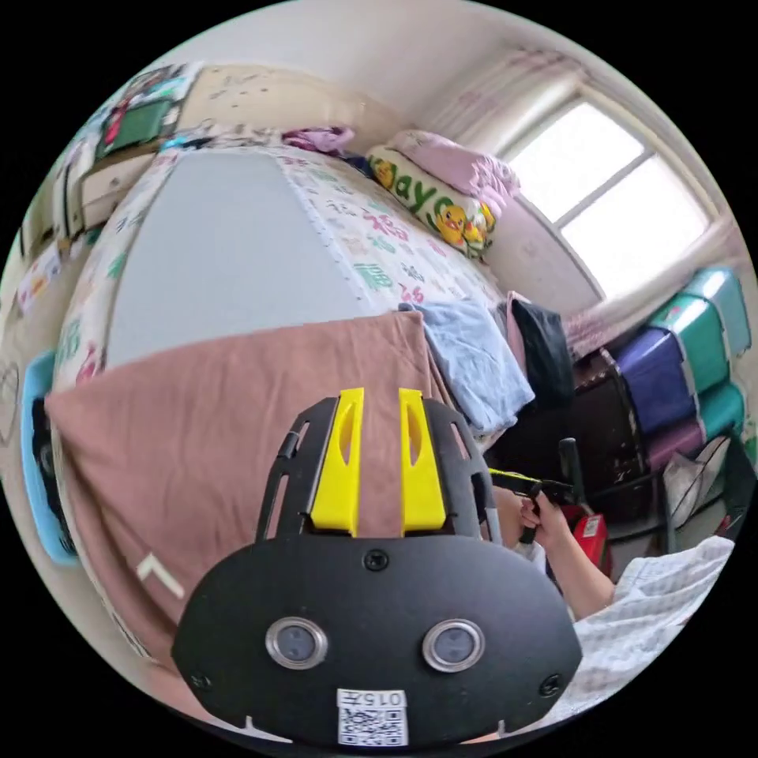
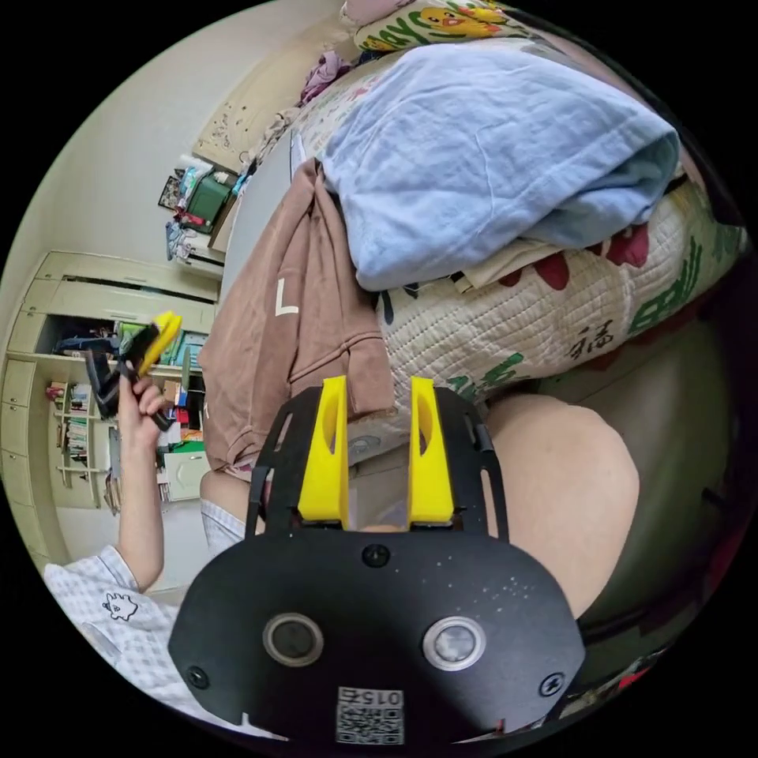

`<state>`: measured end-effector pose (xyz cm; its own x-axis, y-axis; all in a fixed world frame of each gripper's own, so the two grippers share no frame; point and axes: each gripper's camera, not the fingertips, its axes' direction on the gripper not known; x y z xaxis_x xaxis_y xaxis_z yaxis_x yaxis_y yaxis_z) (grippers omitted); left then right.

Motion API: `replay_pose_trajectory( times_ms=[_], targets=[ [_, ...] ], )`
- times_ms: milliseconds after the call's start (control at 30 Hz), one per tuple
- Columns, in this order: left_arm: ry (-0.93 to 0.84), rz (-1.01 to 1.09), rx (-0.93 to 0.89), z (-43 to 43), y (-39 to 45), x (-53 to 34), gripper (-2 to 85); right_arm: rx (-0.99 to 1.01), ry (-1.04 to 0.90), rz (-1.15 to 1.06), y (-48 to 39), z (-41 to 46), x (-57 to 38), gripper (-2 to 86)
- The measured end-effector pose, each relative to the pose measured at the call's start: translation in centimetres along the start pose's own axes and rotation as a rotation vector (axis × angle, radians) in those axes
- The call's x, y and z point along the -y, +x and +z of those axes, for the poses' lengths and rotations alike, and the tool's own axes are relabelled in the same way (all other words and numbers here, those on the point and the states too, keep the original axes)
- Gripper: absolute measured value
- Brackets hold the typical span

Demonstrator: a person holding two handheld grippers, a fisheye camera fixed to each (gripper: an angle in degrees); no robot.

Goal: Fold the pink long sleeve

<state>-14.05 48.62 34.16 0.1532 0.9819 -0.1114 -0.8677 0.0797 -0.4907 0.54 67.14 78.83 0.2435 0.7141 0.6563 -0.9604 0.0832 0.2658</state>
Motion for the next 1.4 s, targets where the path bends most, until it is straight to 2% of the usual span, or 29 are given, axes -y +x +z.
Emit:
replay_pose_trajectory(
  times_ms=[100, 167, 300, 400, 533, 633, 833, 1100, 1233, 1400],
  targets=[
    [-0.121, 0.043, -0.01, 5.5, 3.4, 6.6, 12.4, 0.006, -0.044, -0.006, -0.1, 1.1, 0.5, 10.7],
    [-0.142, 0.047, -0.028, 8.1, 4.8, 9.5, 14.2, -0.005, -0.055, -0.006, -0.1, 1.3, 0.7, 10.6],
    [-0.229, 0.02, 0.04, 13.3, 6.4, 14.1, 15.4, -0.004, -0.061, -0.005, 0.1, 1.1, 0.4, 10.3],
    [-0.272, -0.042, 0.031, 15.3, 6.1, 15.8, 14.1, -0.035, -0.053, -0.03, -0.3, 0.8, -0.3, 9.8],
    [-0.394, -0.065, 0.11, 17.0, 6.0, 16.9, 8.5, -0.052, -0.031, -0.092, -1.2, 0.1, -1.7, 5.5],
    [-0.325, -0.067, 0.093, 15.0, 6.2, 16.9, 2.6, -0.032, -0.028, -0.092, -1.1, -0.6, -2.3, 4.3],
    [-0.085, -0.084, -0.018, 5.4, 5.8, 17.4, 1.1, 0.028, 0.123, -0.122, -1.6, -5.8, -6.3, 2.8],
    [0.066, 0.0, -0.241, -4.9, 9.0, 19.8, 0.4, -0.09, 0.414, -0.109, -2.2, -17.1, -10.7, -0.1],
    [0.148, -0.03, -0.43, -9.0, 7.4, 19.9, 0.2, -0.131, 0.512, -0.203, -5.2, -22.9, -13.4, -0.2],
    [0.186, -0.081, -0.508, -13.5, 0.2, 17.6, 0.2, -0.019, 0.423, -0.434, -12.5, -23.3, -16.0, 0.0]
  ],
)
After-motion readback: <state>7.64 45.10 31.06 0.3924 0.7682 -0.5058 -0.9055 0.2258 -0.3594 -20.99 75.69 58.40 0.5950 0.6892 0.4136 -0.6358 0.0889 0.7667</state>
